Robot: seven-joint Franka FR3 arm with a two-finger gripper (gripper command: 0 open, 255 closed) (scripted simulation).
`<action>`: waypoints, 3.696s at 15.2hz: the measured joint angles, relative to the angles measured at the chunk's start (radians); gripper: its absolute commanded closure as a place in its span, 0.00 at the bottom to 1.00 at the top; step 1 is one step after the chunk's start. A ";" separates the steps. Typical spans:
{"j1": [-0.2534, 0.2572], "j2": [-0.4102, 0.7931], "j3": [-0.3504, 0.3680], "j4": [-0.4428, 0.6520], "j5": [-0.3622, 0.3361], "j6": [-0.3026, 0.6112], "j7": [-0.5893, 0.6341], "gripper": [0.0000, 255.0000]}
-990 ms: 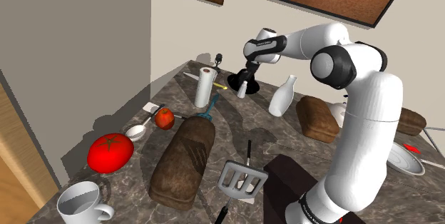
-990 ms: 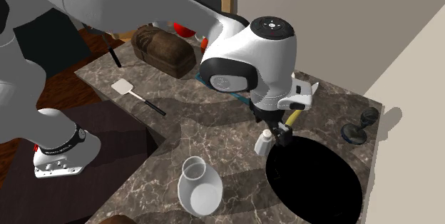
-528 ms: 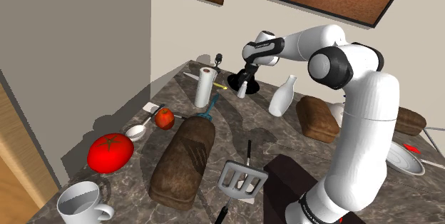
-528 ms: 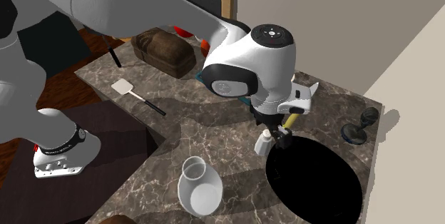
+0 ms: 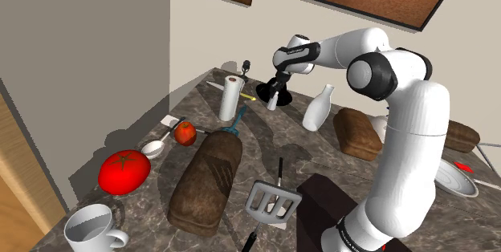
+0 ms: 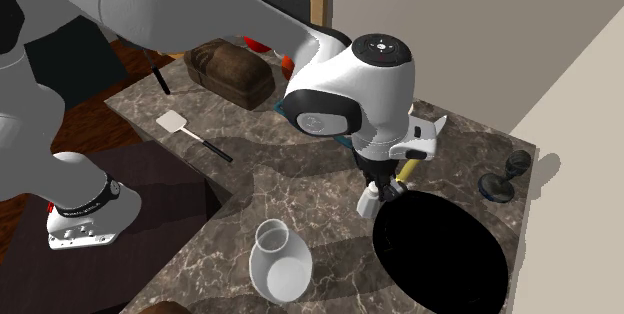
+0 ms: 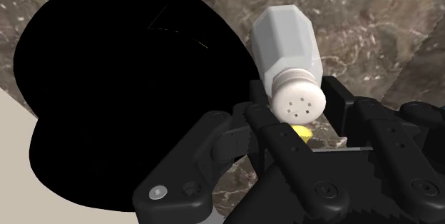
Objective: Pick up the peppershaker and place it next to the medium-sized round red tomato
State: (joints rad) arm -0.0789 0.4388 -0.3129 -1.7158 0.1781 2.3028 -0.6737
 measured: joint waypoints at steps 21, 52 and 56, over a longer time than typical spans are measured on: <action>0.007 -0.075 -0.018 0.108 -0.036 -0.179 0.024 1.00; 0.199 -0.381 0.054 -0.046 -0.201 -0.317 0.329 1.00; 0.244 -0.443 0.093 -0.108 -0.233 -0.318 0.422 1.00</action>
State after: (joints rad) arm 0.1651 -0.0041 -0.2199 -1.8239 -0.0547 1.9848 -0.2514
